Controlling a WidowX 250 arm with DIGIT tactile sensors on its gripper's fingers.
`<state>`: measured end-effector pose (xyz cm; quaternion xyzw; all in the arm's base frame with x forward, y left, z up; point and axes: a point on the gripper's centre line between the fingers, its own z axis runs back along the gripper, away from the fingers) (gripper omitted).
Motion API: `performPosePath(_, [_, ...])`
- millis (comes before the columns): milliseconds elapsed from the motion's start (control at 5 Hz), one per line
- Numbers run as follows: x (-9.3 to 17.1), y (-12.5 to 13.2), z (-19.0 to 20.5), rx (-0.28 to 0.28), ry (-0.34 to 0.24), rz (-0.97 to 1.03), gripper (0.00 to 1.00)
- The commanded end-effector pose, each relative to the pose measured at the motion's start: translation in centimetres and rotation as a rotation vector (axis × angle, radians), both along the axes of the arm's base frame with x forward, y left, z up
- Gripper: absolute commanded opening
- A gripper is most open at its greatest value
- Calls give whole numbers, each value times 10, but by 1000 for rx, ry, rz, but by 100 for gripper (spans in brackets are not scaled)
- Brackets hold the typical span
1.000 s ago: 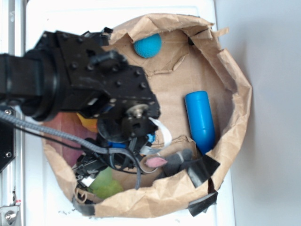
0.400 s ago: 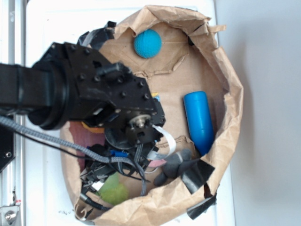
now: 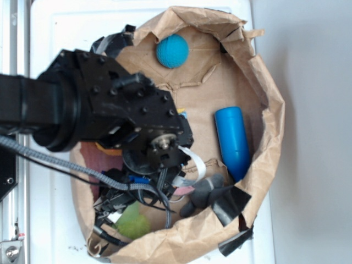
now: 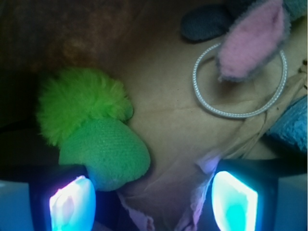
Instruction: Grab the green animal.
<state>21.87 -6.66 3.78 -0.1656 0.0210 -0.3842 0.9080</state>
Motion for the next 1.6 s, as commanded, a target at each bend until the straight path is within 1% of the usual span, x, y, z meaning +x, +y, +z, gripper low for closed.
performPosePath(0, [-8, -23, -4, -22, 11, -58, 100])
performPosePath(200, [-9, -32, -9, -97, -49, 47, 100])
performPosePath(400, [-3, -32, -9, -81, -93, 67, 100])
performPosePath(600, [2, -28, -3, -106, -86, 93, 100])
performPosePath(1000, [-6, -35, -1, -84, -47, 20, 100])
performPosePath(1200, [-11, -34, 1, -61, -14, -52, 100])
performPosePath(1400, [-15, -33, 0, -50, 2, -74, 100])
